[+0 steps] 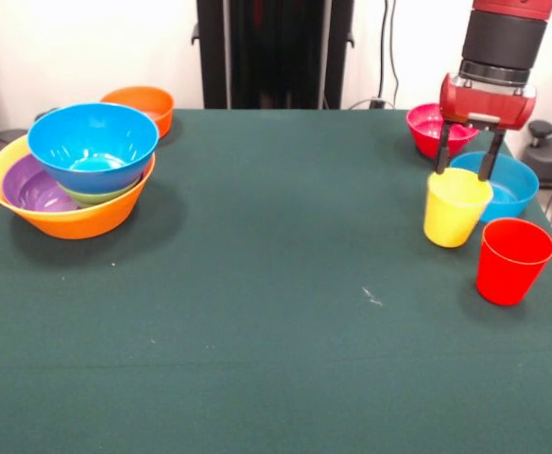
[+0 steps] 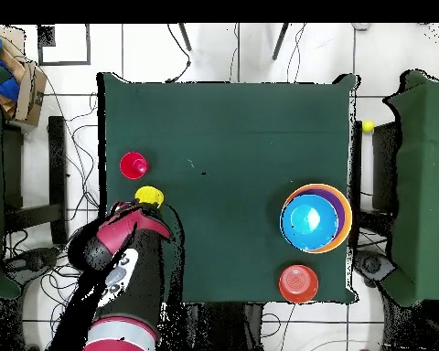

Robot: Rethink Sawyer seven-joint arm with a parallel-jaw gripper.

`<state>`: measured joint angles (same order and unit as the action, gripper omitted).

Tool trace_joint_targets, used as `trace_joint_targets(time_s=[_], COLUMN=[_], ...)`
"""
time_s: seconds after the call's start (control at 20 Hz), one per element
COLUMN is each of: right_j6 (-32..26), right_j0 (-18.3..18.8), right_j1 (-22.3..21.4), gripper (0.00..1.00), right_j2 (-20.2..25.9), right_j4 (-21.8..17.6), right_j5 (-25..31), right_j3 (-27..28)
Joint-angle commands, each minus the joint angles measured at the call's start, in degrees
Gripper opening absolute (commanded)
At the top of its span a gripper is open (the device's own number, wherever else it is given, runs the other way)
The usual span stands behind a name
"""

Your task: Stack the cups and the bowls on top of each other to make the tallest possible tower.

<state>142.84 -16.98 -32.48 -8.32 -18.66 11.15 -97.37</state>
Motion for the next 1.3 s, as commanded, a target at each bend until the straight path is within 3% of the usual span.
trace_joint_targets(time_s=[0.05,0.65,1.05,1.3], right_j6=[2.82,6.38,5.69,3.00], right_j0=[-2.56,-7.21,-8.04,-9.01], right_j1=[3.68,7.62,8.85,9.63], gripper=[1.00,1.00,1.00,1.00], right_j2=[1.84,-1.96,-2.99,-3.67], right_j4=[0.51,3.59,4.98,4.09], right_j5=[4.77,2.51,1.31,4.22], right_j3=[1.24,4.04,4.14,6.01])
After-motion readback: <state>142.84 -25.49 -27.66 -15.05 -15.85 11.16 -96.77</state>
